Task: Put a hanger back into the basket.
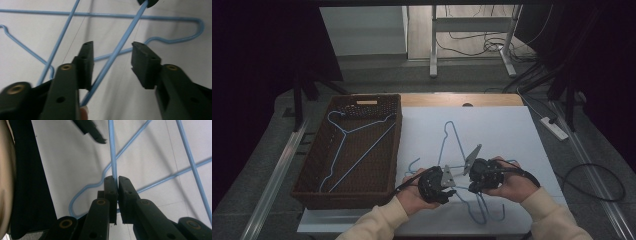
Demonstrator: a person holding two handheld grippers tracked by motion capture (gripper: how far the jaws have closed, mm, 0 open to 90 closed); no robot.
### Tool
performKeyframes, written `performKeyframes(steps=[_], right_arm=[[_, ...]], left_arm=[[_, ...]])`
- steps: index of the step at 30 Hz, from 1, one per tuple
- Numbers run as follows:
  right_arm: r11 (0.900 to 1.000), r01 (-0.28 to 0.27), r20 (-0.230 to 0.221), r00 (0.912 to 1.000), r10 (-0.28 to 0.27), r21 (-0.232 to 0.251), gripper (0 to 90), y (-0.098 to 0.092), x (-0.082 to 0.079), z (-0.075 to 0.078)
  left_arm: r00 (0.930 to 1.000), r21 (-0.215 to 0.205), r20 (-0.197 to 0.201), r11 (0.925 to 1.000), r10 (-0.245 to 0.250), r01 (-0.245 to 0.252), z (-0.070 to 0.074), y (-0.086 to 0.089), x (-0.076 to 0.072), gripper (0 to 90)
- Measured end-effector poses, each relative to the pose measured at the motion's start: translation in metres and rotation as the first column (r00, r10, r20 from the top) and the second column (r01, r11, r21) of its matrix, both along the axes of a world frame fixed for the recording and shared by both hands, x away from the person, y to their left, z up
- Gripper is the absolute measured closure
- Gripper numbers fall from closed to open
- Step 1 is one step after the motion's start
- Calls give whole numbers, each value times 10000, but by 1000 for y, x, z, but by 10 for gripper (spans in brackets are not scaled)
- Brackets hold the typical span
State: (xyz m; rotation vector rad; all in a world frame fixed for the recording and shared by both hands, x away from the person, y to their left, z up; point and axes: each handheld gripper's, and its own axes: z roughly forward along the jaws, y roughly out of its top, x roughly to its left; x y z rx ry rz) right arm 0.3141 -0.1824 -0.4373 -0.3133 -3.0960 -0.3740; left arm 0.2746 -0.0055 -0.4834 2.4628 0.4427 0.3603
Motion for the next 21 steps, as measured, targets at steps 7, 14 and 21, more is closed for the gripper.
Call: performKeyframes(steps=[7,14,21], right_arm=[[10000,-43,-104,9999,43,-1,850,0,0,0],[9974,371,285,9988,-389,610,738,-6,4,9],[9037,1789,2378,9282,-2861,3890,384,-33,8,32]], left_arm=[[9986,364,280,9984,-449,438,-2,0,-1,733],[9944,286,153,9942,-1044,1039,-2,-1,-4,864],[9962,-115,209,9963,-850,852,3,1,-3,865]])
